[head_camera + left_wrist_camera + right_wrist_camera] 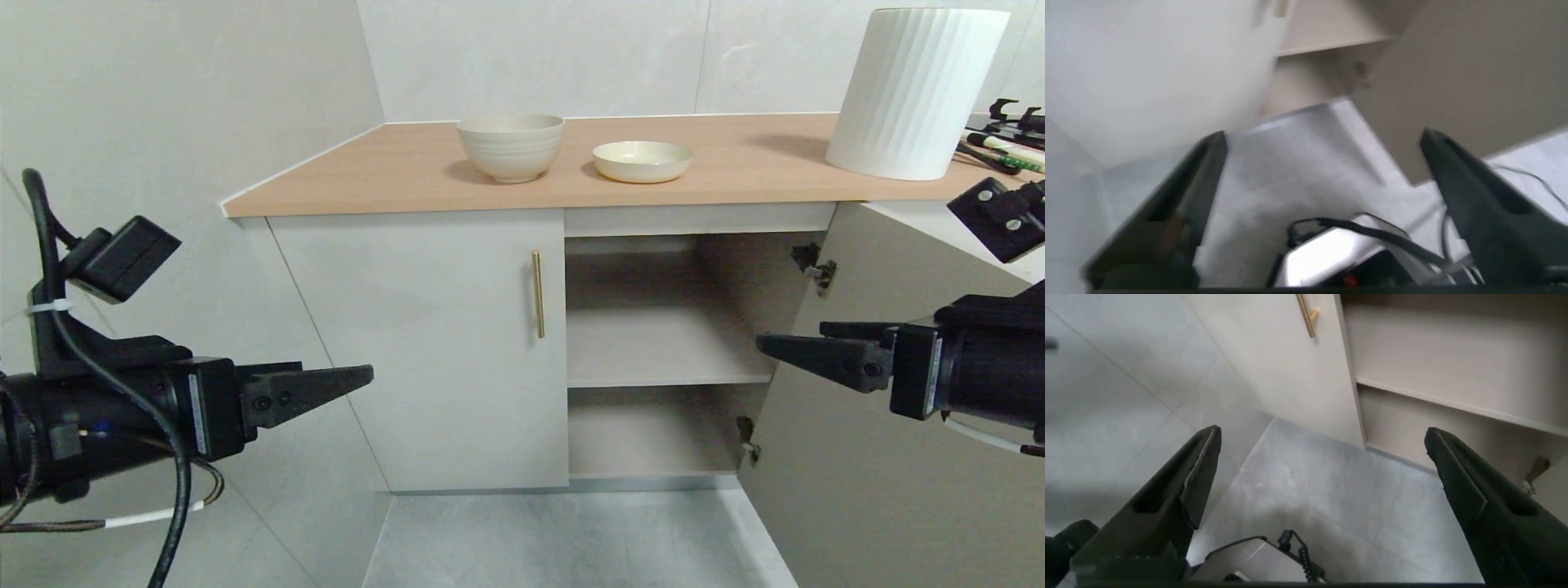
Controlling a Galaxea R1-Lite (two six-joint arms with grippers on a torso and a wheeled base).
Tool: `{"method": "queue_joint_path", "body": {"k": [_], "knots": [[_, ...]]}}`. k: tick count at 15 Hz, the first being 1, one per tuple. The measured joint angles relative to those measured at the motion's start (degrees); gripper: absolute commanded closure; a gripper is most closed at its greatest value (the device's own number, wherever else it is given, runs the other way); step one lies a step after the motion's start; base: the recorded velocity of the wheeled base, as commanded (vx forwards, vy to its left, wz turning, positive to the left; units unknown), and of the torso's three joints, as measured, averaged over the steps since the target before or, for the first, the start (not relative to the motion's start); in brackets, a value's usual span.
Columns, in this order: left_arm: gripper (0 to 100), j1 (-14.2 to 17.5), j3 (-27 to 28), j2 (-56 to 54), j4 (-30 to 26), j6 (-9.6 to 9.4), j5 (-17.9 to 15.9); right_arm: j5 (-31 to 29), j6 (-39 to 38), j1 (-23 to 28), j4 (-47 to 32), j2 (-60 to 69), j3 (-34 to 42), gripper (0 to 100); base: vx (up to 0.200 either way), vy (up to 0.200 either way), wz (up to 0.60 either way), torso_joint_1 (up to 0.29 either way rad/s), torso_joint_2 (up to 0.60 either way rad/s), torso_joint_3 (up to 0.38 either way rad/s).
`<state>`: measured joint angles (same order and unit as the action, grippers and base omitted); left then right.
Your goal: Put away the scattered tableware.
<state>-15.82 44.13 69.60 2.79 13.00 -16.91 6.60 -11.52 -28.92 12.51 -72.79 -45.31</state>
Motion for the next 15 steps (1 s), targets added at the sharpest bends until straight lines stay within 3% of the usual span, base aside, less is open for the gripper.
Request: {"method": "queue_joint_path", "body": {"k": [2, 7, 15], "knots": [[0, 0.26, 0.20, 0.83, 0.22, 0.00, 1.87, -0.02, 0.00, 0.00, -0.15, 0.52, -0.05, 0, 0.000, 0.000, 0.00, 0.000, 0.00, 0.000], [0, 0.28, 0.29, 1.07, 0.07, -0.09, 1.89, -0.02, 0.00, -0.07, -0.30, 1.38, -0.02, 0, 0.000, 0.000, 0.00, 0.000, 0.00, 0.000], [0, 0.23, 1.43, 0.79, -1.12, 0.00, 1.78, 0.40, 0.00, -0.29, -0.30, 2.15, 0.13, 0, 0.200, 0.000, 0.00, 0.007, 0.00, 0.001]]}}
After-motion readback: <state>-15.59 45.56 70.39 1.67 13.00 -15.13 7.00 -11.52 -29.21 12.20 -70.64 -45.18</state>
